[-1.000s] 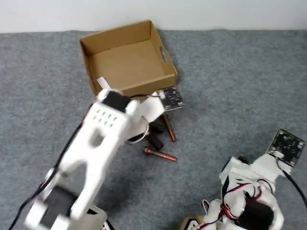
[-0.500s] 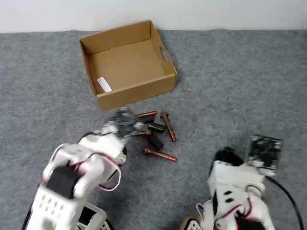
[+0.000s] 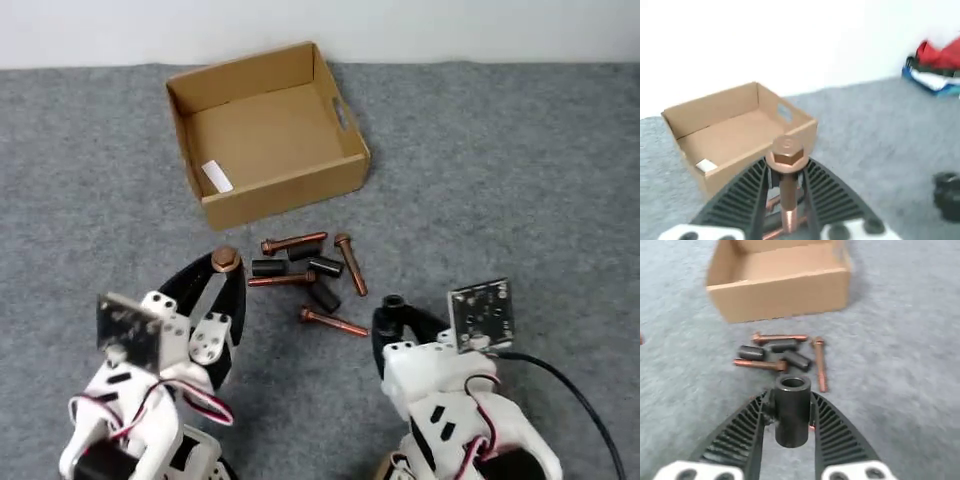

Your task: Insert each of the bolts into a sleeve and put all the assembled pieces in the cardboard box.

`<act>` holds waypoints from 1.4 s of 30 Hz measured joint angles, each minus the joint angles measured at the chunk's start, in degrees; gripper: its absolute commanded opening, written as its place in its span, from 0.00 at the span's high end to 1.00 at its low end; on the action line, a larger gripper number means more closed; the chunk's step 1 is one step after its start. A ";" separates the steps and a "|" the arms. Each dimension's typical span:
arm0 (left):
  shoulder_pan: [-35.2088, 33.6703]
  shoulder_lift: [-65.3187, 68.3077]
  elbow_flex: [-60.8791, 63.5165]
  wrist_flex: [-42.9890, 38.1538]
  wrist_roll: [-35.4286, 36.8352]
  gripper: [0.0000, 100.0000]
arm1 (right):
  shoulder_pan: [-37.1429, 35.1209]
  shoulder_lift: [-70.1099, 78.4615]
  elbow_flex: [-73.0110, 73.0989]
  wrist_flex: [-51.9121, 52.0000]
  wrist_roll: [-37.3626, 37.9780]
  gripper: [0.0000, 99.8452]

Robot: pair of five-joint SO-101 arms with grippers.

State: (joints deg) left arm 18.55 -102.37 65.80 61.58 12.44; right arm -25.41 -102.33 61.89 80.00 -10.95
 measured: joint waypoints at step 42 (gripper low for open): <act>17.93 -1.23 4.48 -7.21 16.53 0.99 | -19.25 1.05 7.47 -15.91 11.60 0.99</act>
State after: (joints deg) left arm 36.48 -103.60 70.29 54.37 28.97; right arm -44.66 -101.27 69.36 64.09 0.66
